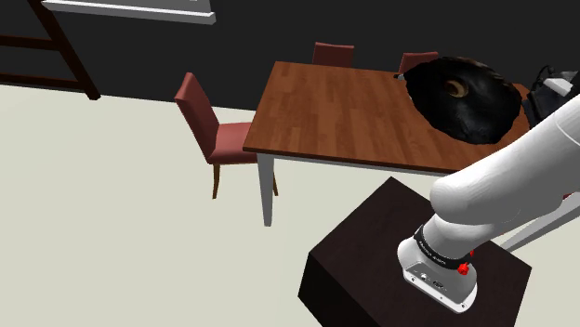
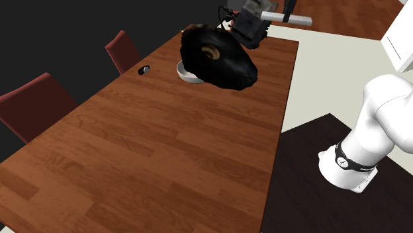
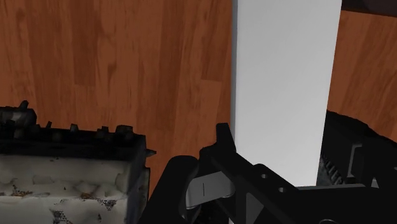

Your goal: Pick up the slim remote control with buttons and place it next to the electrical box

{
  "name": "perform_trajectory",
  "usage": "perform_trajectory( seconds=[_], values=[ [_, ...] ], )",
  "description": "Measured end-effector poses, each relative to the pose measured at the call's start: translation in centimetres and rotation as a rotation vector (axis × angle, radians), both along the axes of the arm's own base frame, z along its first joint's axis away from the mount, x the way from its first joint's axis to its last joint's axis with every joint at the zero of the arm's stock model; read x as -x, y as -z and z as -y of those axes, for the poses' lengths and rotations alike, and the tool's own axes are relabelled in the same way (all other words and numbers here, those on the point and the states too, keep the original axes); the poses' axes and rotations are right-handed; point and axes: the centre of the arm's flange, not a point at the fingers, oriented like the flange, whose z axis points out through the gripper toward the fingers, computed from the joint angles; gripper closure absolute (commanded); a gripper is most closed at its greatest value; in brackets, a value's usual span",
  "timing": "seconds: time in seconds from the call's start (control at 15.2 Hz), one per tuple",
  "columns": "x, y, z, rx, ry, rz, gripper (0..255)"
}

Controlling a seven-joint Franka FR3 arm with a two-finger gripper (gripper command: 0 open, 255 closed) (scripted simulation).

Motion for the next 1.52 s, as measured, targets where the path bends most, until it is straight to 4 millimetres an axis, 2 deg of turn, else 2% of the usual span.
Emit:
perform_trajectory(
  seconds=[1.52],
  values=[
    [0.0, 12.1, -0.1, 0.0, 0.0, 0.0, 255]
  ],
)
